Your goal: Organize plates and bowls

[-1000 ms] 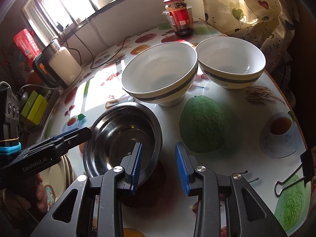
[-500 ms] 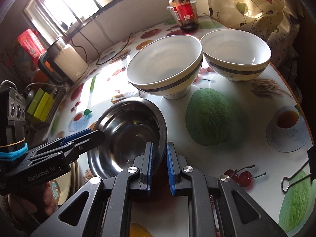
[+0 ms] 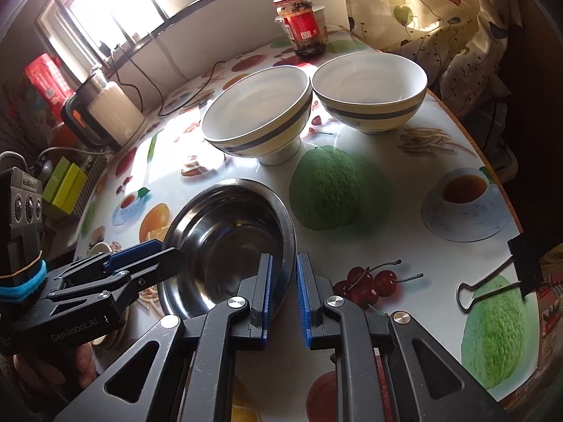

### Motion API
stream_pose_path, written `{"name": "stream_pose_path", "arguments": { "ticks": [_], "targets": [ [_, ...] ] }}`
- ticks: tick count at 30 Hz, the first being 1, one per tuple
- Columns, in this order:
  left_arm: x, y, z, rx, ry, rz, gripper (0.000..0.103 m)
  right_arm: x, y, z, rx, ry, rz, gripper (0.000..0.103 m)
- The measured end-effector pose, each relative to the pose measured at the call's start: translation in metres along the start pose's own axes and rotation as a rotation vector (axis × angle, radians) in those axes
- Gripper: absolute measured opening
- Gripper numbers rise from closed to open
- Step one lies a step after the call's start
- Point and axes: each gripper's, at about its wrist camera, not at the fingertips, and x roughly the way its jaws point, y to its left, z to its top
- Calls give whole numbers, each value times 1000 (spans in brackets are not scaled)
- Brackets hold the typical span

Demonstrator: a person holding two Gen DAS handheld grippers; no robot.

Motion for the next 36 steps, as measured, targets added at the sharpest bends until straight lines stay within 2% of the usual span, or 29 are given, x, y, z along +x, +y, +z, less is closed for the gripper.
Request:
{"name": "stream_pose_path", "arguments": {
  "ticks": [13, 20, 29, 36],
  "targets": [
    [-4, -13, -9, 18, 5, -11, 49, -11, -10, -13, 9, 9, -22, 14],
    [-21, -10, 3, 25, -44, -8, 49, -26, -13, -6, 17, -38, -27, 19],
    [-24, 1, 52, 1, -100, 13, 49, -37, -13, 43, -12, -99, -50, 22],
    [-15, 5, 95, -19, -135, -6, 49, -24, -10, 84, -24, -112, -50, 23]
  ]
}}
